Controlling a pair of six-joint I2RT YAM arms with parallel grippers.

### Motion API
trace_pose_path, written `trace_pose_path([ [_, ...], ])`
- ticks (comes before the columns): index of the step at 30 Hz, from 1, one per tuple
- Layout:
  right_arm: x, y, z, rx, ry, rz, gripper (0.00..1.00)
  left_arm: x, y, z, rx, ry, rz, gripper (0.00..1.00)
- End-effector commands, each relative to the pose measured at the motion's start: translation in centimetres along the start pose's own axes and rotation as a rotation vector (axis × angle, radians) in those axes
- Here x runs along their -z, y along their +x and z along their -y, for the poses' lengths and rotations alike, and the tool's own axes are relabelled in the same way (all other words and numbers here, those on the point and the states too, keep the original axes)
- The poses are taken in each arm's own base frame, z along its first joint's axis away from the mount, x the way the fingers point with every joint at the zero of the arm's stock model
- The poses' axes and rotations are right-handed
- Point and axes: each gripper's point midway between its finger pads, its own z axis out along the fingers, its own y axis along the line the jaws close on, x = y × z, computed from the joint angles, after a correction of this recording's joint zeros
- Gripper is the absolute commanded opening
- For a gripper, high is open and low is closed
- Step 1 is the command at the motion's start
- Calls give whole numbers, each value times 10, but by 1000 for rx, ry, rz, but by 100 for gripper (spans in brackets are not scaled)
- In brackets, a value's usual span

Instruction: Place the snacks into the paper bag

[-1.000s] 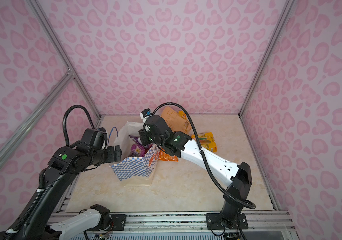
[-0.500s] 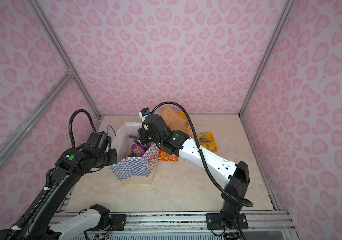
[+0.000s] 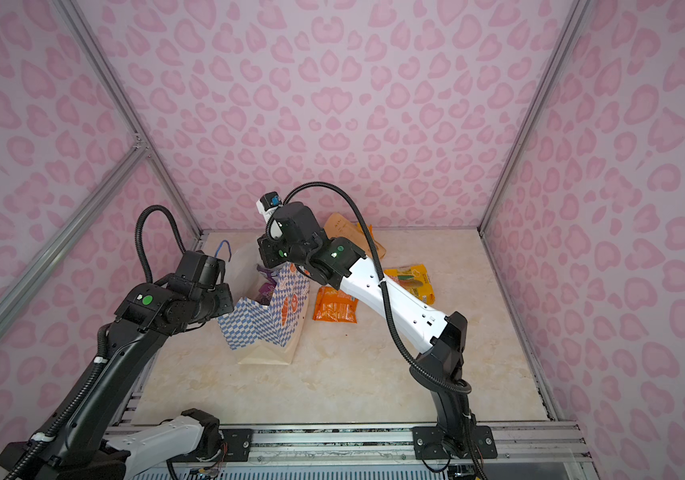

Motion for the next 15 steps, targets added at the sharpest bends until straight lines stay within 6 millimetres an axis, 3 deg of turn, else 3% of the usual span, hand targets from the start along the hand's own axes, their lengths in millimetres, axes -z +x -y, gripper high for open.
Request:
trace_pose_path([
  [1,-6,-3,0,-13,-35,2,15,-3,-15,-2,39,-30,63,3],
  [5,-7,11,13,-33,0,-17,26,-15,-1,-9,39,-58,32,3],
  [8,5,10,23,-39,51,-1,58,-11,0,-12,54,-43,50,3],
  [9,12,7,30,-40,82,11,69,-10,1,-12,56,-33,52,3],
  [11,30,1,41,-42,135,41,83,-8,3,-10,57,-12,50,3],
  [15,79,-6,73,-62,257,113,91,-9,11,-7,44,22,30,3],
])
